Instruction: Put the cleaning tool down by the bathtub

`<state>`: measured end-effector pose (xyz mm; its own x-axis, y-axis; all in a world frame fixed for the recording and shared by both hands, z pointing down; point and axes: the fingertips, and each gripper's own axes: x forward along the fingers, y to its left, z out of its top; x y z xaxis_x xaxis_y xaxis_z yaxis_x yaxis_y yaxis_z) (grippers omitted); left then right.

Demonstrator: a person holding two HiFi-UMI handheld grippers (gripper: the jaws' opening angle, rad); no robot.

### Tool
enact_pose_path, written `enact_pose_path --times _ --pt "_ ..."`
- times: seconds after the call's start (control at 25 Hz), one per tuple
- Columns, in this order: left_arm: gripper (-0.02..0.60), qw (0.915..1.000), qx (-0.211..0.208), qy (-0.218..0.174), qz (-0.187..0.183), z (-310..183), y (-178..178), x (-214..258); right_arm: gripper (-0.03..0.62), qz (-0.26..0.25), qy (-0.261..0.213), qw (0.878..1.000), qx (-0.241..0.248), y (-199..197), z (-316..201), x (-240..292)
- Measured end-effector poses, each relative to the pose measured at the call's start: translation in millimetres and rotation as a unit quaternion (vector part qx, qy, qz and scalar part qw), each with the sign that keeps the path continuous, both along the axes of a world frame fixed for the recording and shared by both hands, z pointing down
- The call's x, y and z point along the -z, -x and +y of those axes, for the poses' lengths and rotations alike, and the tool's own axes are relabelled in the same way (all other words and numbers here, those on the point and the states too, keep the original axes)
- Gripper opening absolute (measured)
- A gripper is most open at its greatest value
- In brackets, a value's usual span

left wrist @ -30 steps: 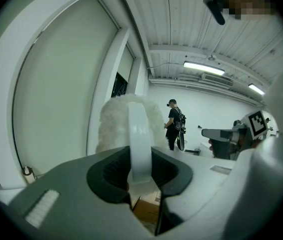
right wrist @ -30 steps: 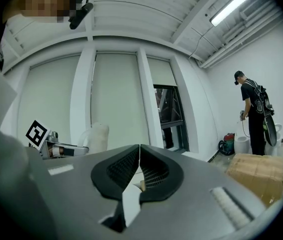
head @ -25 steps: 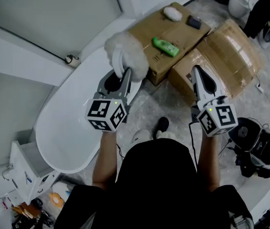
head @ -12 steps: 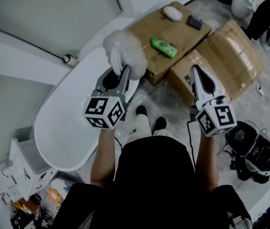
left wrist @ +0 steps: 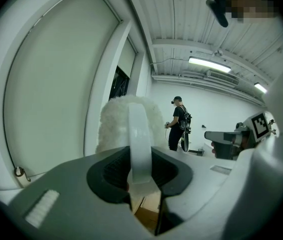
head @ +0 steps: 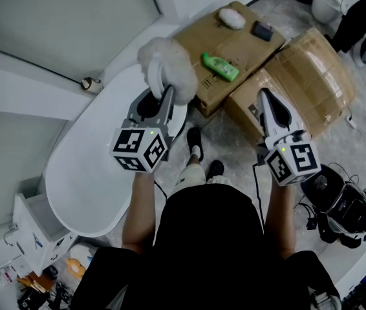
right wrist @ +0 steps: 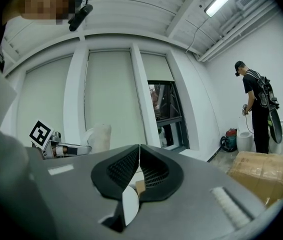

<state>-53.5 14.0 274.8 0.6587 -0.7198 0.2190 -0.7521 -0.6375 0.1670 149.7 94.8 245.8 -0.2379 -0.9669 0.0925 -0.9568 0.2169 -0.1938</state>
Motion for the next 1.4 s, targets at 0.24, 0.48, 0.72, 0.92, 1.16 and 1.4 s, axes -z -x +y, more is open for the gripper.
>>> enact_pose_path --times 0.24,0.48,0.72,0.92,1.16,1.4 --pt "0.089 0.9999 -0.004 0.012 0.002 -37 -1 -9 0.011 0.005 0.011 1.0 0.0 4 -33 -3" --pt "0.089 0.9996 -0.009 0.025 0.003 -85 -8 -19 0.011 0.011 0.024 1.0 -0.003 1 -76 -8" --pt "0.089 0.9992 -0.022 0.033 0.005 -133 -14 -26 0.011 0.018 0.025 0.999 -0.009 2 -123 -5" --pt "0.089 0.9988 -0.032 0.035 0.006 -172 -13 -26 0.011 0.024 0.024 0.999 -0.016 8 -157 2" --pt "0.089 0.9984 -0.043 0.037 0.007 -207 -11 -31 0.011 0.03 0.024 0.999 -0.026 18 -181 3" --pt "0.089 0.9971 -0.054 0.053 0.008 -239 -13 -48 0.011 0.033 0.034 0.998 -0.039 20 -208 -5"
